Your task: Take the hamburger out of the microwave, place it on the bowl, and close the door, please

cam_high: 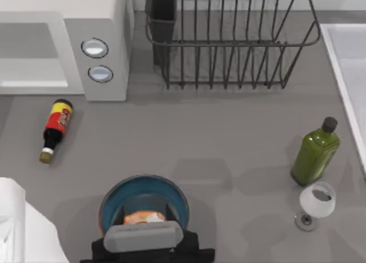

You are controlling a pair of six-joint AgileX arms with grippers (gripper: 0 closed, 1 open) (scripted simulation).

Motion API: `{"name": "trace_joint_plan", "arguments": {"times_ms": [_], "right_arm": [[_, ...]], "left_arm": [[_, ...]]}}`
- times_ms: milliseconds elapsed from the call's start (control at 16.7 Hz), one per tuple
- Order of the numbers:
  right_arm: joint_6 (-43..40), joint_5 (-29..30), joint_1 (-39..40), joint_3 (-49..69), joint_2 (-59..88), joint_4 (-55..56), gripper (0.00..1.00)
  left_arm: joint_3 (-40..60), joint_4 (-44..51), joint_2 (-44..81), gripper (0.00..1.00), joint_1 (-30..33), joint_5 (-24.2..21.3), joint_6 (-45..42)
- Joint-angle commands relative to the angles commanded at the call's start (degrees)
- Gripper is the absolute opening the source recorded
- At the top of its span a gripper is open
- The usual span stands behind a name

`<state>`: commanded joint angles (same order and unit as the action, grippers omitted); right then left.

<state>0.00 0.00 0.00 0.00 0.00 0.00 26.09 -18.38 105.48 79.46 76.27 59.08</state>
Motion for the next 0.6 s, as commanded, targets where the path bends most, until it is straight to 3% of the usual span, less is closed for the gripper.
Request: {"name": "trace_joint_plan", "arguments": {"times_ms": [360,600], "right_arm": [[0.0,0.0,0.0,0.0,0.0,0.0,1.00],[0.0,0.0,0.0,0.0,0.0,0.0,1.00]], "left_arm": [[0.2,-0.7,0.2,0.00,-0.4,-0.1,-0.7],[-0.5,-9.4,3.1,0.00,-2.1,-1.3,-6.2]]}}
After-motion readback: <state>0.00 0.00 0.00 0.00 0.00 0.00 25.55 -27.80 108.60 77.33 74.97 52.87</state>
